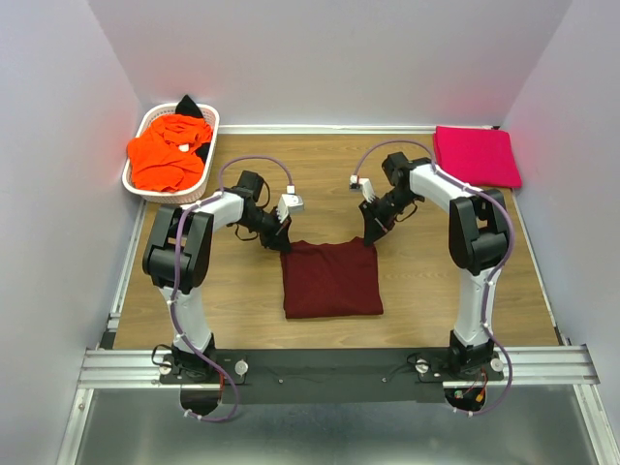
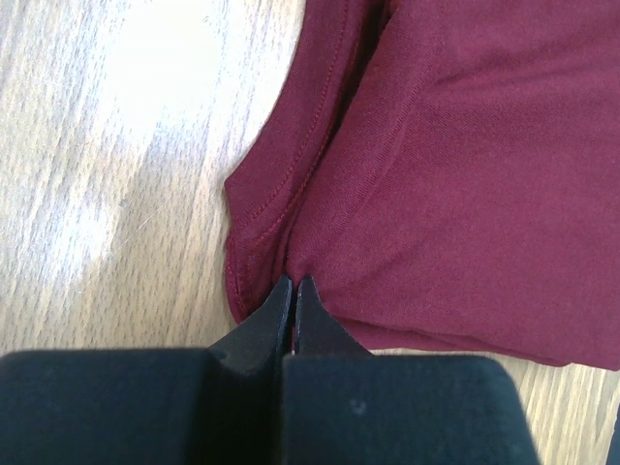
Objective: Fold and stack the t-shirts
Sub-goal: Fold the tshirt
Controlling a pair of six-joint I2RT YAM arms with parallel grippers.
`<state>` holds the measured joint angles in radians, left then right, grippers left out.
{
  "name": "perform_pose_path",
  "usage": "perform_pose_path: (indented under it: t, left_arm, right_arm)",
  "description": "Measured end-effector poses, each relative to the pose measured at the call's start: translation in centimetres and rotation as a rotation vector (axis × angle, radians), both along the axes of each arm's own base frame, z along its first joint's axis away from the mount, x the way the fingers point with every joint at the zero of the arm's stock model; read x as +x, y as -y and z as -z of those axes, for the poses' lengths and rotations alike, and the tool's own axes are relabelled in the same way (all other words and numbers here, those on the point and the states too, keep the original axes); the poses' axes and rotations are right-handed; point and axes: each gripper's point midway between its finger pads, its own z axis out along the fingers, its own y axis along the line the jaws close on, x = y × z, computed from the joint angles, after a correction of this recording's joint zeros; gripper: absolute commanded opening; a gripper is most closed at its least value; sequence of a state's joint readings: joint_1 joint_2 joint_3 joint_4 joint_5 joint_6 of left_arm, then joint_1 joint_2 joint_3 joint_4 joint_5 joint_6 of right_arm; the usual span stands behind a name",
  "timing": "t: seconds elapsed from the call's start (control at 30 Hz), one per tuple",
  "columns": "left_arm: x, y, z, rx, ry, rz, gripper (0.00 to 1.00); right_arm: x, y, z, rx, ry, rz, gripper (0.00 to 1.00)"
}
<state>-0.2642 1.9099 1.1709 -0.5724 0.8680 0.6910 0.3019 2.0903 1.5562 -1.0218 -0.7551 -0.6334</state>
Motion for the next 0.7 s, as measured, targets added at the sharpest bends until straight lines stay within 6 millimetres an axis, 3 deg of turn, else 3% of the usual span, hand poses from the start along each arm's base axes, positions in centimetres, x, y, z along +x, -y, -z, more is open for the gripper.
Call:
perform_pose_path:
  t: [0.1,0.23,0.37,0.7]
  left_arm:
    - [0.0,0.0,0.1,0.006,0.003,0.0,0.0]
    - [0.1,0.0,0.2,0.014,0.005,0.001,0.0]
    - [0.4,0.1,0.3,0.014,0.006,0.001,0.0]
    - [0.5,0.1,0.3,0.015,0.007,0.002,0.0]
  right_arm:
    - [0.2,-0.1,-0.4,0.0,0.005,0.005,0.01]
    - [0.5,-0.1,-1.6,0.004,0.026,0.012,0.01]
    - [0.9,-0.2,-2.9,0.011,0.061,0.017,0.32]
    - [1.4,0.2,-2.9,-0.024,0.077,0.028,0.35]
